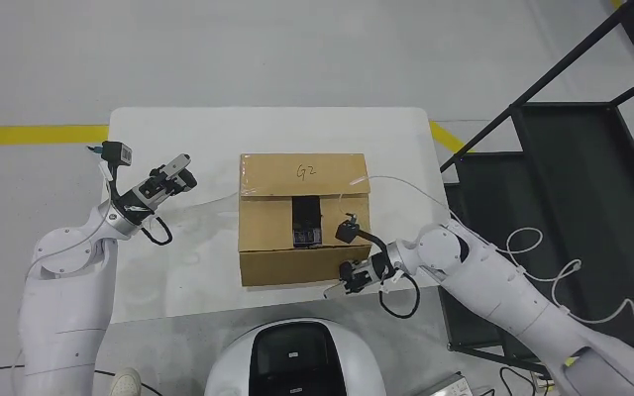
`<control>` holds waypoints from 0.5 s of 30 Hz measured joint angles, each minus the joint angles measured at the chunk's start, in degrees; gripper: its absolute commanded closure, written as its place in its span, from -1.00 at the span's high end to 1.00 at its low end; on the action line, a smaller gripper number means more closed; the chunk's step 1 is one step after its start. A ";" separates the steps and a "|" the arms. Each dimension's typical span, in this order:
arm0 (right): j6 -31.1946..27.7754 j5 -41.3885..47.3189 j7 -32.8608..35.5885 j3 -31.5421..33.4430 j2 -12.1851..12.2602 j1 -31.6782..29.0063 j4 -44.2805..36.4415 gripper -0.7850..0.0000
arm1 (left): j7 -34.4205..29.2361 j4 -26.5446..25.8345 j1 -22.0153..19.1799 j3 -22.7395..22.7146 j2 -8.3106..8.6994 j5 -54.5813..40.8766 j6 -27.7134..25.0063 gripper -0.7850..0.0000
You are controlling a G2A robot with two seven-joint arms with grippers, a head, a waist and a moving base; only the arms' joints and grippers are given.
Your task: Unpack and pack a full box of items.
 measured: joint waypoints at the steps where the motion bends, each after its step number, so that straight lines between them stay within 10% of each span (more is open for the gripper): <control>1: 0.27 -0.47 -0.51 0.20 0.04 -0.21 -0.05 1.00 | 0.00 0.00 0.00 0.00 0.00 0.00 0.00 1.00; 15: -7.21 12.02 9.42 4.26 1.46 -4.09 -3.13 1.00 | 0.00 0.00 0.00 0.00 0.00 0.00 0.00 1.00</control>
